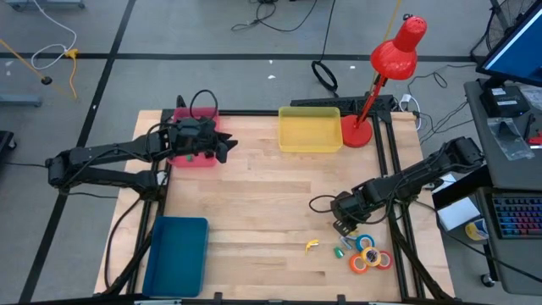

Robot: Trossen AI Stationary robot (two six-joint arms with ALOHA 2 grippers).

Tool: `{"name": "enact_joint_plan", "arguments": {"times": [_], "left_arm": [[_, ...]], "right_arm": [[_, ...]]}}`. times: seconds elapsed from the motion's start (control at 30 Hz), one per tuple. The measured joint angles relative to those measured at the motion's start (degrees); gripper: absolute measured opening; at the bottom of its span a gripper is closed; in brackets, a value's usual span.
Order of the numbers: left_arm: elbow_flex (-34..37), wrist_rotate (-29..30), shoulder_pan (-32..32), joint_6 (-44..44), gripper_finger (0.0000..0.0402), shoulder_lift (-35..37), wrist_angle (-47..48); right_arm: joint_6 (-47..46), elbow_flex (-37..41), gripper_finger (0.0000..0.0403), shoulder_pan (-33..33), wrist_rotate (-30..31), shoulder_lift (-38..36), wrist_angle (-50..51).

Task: Pick and place Stapler, Stapler remover, tape
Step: Put the right yellow stapler into the red bin

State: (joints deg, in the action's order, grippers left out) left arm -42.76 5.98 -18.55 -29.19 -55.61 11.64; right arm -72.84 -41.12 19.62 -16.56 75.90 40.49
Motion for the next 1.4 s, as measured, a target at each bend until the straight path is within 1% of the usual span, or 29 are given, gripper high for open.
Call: {"name": "enact_joint_plan", "arguments": {"times": [0.17,0.33,0.6,0.77,0.83,0.93,1.03,1.13,1.4], "left_arm": [[0.0,0.0,0.0,0.0,0.0216,0.0,0.0],[0.0,0.0,0.0,0.0,0.0216,0.0,0.0],[0.0,0.0,0.0,0.2,0.0216,0.0,0.0],[0.0,0.0,0.0,0.5,0.0216,0.0,0.0],[0.0,0.0,0.0,0.5,0.0216,0.0,0.0],[0.0,0.0,0.0,0.4,0.0216,0.0,0.0],[0.0,0.0,0.0,0.3,0.0216,0.0,0.0],[0.0,0.1,0.0,0.2,0.0216,0.0,0.0],[0.0,0.1,0.0,0.2,0.0216,0.0,0.0]], "right_arm": [[-0.3,0.0,0.0214,0.0,0.0,0.0,0.0],[-0.4,0.0,0.0239,0.2,-0.1,0.0,0.0],[-1.6,0.1,0.0241,2.3,0.0,0.0,-0.2],[-4.6,3.8,0.0240,3.0,-0.3,0.0,-6.7],[-6.1,5.9,0.0240,3.3,-1.4,-0.1,-10.0],[-9.5,8.3,0.0240,3.3,-1.6,-0.4,-12.3],[-10.6,9.1,0.0235,3.3,-1.7,-0.2,-12.1],[-10.6,9.1,0.0220,3.3,-1.6,-0.2,-11.9],[-10.3,9.2,0.0153,3.3,-1.5,-0.1,-10.2]]}}
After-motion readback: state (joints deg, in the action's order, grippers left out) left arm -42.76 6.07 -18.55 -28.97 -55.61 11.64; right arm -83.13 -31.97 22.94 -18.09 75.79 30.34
